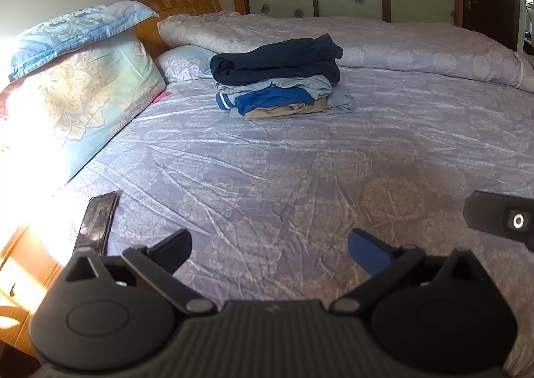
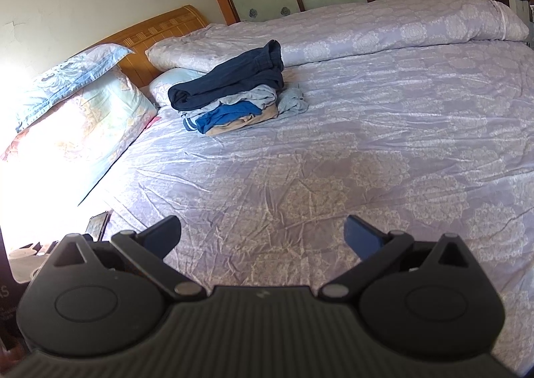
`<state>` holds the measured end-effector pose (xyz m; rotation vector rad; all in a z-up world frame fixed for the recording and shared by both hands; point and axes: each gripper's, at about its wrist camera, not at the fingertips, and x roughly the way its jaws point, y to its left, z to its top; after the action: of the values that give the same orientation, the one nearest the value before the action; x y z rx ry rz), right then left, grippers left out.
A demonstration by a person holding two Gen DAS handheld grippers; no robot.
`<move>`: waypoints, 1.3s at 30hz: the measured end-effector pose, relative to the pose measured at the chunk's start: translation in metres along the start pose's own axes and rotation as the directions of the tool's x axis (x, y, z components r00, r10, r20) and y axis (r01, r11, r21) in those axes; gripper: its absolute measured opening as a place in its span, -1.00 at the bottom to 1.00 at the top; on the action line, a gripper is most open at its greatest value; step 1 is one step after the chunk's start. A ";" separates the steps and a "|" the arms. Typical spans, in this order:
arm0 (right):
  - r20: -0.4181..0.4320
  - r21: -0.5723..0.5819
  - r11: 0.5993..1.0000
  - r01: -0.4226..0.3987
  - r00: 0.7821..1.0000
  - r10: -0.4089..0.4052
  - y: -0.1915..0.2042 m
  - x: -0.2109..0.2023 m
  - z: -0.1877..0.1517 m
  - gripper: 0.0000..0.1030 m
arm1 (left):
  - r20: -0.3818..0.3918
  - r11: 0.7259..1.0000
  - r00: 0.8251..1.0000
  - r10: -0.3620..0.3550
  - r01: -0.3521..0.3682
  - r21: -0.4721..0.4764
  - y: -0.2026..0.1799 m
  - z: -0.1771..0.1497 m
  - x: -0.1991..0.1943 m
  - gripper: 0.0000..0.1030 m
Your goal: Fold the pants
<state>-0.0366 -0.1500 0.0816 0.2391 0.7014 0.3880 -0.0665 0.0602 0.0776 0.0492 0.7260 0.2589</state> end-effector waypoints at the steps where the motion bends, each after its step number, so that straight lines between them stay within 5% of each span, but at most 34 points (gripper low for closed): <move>1: -0.002 0.000 1.000 0.000 1.000 0.000 0.000 0.000 0.000 1.00 | -0.004 1.000 1.000 -0.001 0.001 -0.001 0.000 0.000 0.001 1.00; 39: -0.056 0.013 1.000 0.010 0.998 -0.009 -0.004 0.010 -0.006 1.00 | -0.101 1.000 0.995 -0.024 0.023 -0.009 -0.003 -0.011 0.023 1.00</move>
<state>-0.0325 -0.1491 0.0693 0.2379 0.7596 0.3823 -0.0565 0.0628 0.0538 0.0199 0.8257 0.2431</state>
